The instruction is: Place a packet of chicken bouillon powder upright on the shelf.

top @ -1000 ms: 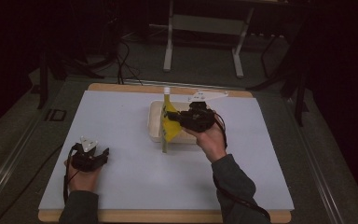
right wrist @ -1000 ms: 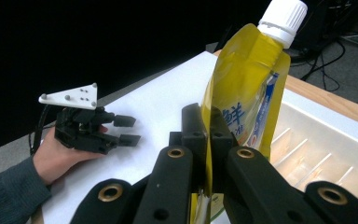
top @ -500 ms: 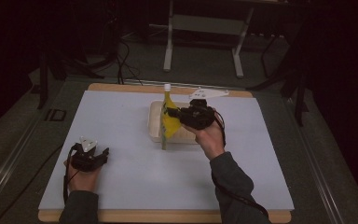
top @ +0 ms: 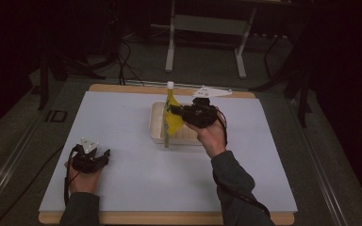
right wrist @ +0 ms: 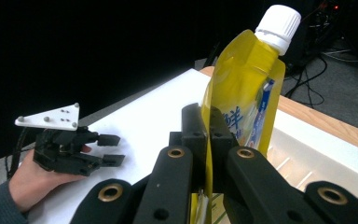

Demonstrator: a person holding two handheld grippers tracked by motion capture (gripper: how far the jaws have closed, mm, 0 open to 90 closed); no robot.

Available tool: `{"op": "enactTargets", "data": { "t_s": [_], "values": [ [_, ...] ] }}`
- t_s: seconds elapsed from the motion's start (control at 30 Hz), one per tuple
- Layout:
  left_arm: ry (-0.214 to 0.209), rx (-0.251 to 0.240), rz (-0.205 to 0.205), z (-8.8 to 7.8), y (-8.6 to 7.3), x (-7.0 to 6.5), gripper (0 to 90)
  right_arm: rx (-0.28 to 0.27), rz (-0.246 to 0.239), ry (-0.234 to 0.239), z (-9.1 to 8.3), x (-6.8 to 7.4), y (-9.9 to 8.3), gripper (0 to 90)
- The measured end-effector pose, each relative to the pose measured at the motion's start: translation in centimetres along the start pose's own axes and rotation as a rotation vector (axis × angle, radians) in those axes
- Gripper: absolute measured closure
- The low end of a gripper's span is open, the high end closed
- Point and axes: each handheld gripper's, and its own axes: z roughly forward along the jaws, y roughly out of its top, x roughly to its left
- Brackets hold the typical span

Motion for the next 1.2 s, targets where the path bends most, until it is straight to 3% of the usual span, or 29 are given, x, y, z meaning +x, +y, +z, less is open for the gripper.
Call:
{"op": "enactTargets", "data": {
  "t_s": [0.47, 1.03, 1.2],
  "values": [
    [0.002, -0.003, -0.001, 0.0, 0.0, 0.0, 44.7, -0.02, -0.022, -0.044, 0.5, -0.5, 0.5, 90.0],
    [0.001, -0.002, 0.0, 0.0, 0.0, 0.0, 44.7, -0.049, 0.034, -0.09, 1.3, -1.2, 0.6, 90.0],
    [-0.001, -0.001, -0.001, 0.0, 0.0, 0.1, 44.7, -0.051, 0.031, -0.103, 1.8, -1.3, 0.7, 90.0]
  ]
}}
